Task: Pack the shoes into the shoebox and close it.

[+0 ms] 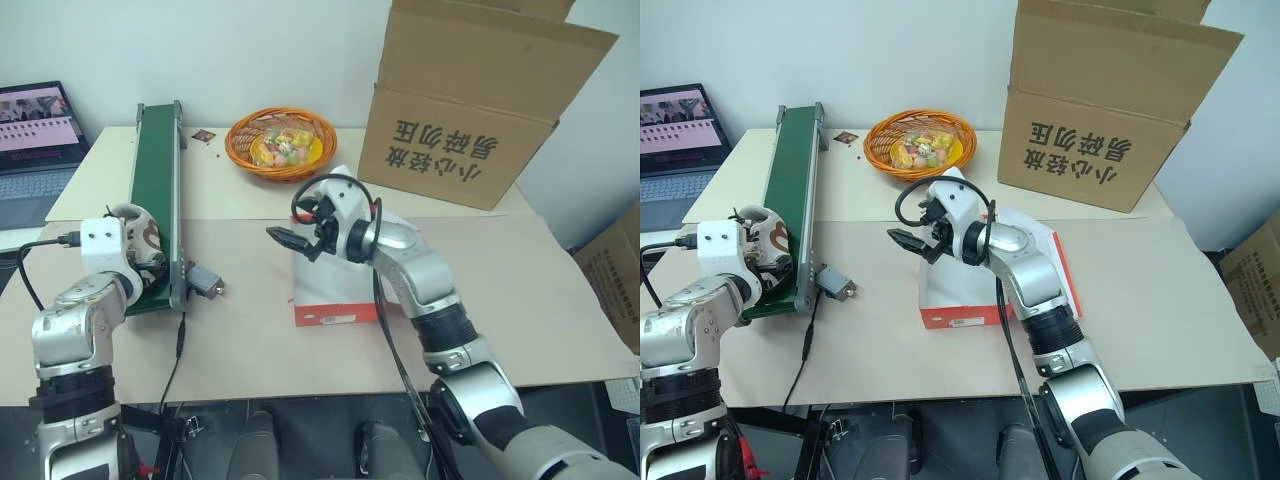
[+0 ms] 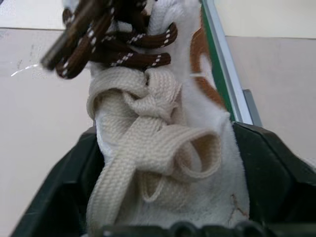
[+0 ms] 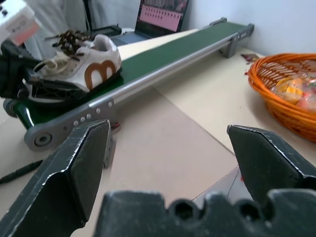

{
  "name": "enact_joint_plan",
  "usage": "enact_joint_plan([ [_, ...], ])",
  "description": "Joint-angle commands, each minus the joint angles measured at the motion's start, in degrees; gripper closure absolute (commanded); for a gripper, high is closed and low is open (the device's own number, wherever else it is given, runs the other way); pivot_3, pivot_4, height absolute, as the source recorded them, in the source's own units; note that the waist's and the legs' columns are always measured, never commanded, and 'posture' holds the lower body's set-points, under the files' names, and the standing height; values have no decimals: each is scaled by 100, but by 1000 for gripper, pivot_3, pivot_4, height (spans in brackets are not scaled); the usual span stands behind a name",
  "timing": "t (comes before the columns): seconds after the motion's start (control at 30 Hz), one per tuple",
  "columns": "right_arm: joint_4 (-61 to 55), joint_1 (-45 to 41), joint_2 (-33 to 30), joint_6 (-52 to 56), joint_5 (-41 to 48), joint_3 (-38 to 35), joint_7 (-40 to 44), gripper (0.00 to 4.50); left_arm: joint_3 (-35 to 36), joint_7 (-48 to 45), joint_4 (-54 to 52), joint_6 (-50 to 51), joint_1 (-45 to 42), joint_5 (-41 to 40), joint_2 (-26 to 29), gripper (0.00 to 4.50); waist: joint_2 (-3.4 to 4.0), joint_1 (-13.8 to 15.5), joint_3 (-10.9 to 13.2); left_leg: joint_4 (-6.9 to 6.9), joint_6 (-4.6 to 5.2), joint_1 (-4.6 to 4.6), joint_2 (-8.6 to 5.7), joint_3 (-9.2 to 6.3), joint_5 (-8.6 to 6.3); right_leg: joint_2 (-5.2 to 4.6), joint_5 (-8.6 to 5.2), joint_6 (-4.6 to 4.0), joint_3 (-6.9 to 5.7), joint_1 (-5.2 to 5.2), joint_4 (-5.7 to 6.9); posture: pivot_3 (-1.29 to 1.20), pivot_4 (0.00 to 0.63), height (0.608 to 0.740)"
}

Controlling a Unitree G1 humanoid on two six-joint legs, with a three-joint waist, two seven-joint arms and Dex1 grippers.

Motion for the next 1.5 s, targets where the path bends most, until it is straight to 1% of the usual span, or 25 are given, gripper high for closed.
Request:
enact_joint_plan([
  [0.03,-270,-158,-39,27,130,-181,-47,0,-26,35,47,114,78,98,14,1670,0,-2,0,-1,0,3,0,0,0,0,-2,-1,0,-2,0,0,150,728],
  [0.13,-209,-176,-75,-6,123,-179,-66,0,-46,17,50,109,29,115,81,2206,0,0,0,-2,0,3,0,0,0,0,-7,-8,0,-3,0,0,150,728],
  [0.17,-210,-173,-84,-7,129,-182,-69,0,-46,8,35,129,18,109,87,2611,1,9,0,-2,0,3,0,0,0,0,-7,-7,0,-3,-1,0,150,728],
  [0.2,-208,-174,-93,-11,127,-185,-76,0,-45,2,27,145,7,103,89,2829,0,19,0,-2,0,2,0,0,0,0,-7,-7,0,-5,-3,0,150,728],
  [0.23,-208,-176,-101,-10,130,-189,-82,0,-46,1,23,156,1,103,88,3234,1,29,0,-2,0,2,0,0,0,0,-7,-7,0,-7,-5,0,150,728],
  [0.57,-155,-223,-126,-29,138,-238,-136,0,-60,35,76,127,-99,169,31,3234,0,46,0,-1,0,2,0,0,0,0,-9,-11,-1,-7,-7,0,150,728],
  [0.67,-127,-241,-133,-41,140,-253,-154,0,8,0,106,-66,-126,159,-29,3909,1,55,0,-1,0,2,0,0,0,0,-9,-11,-2,-7,-7,0,150,728],
  [0.7,-126,-245,-135,-40,148,-258,-160,0,-15,-10,100,-80,-121,174,-25,4252,1,58,0,-1,0,2,0,0,0,0,-10,-11,-2,-7,-7,0,150,728],
  [0.73,-130,-245,-140,-37,155,-261,-164,0,-47,-22,94,-54,-119,181,-20,4439,1,60,0,-1,0,2,0,0,0,0,-12,-15,-3,-7,-7,0,150,728],
  [0.87,-134,-249,-146,-9,200,-307,-193,0,-191,-48,53,-66,-118,255,41,4477,1,62,0,-1,0,2,0,-1,0,0,-14,-17,-3,-6,-8,0,150,728],
  [1.03,-74,-268,-128,46,265,-417,-238,0,-241,47,-252,-266,-331,351,57,4477,0,72,0,-1,0,-1,0,-1,0,0,-13,-16,-3,-6,-9,0,150,728],
  [1.13,12,-295,-135,64,233,-455,-285,0,-347,99,-700,-371,-703,330,-13,4477,-7,91,4,0,0,-11,0,-1,0,0,-13,-17,-4,-12,-11,0,150,728],
  [1.23,154,-401,-72,127,282,-594,-405,0,-337,200,-1268,-458,-1292,182,-268,4477,-39,104,23,4,0,-29,0,-1,0,0,-2,-12,-5,-11,-15,0,150,728],
  [1.3,273,-524,-6,252,386,-741,-505,0,-490,120,-1588,-537,-1556,141,-351,4477,-42,69,25,8,0,-52,0,-1,1,0,14,-5,-5,-16,-17,0,150,728],
  [1.37,449,-724,131,652,721,-1091,-695,0,-691,-46,-1875,-565,-1687,-14,-464,4477,-42,36,25,8,2,-55,-1,-1,2,0,14,-4,-4,-16,-16,0,150,728],
  [1.43,642,-961,266,1334,1292,-1608,-862,0,-862,-238,-2084,-685,-1603,-213,-674,4477,-40,15,26,5,6,-54,-1,-1,5,1,13,-3,-3,-17,-11,0,150,728],
  [1.5,1195,-1352,403,2247,2222,-2616,-1324,0,-1062,-328,-2135,-800,-1395,-239,-818,4477,-40,-3,26,6,12,-50,-1,-1,8,1,13,-3,-2,-15,-5,0,150,728],
])
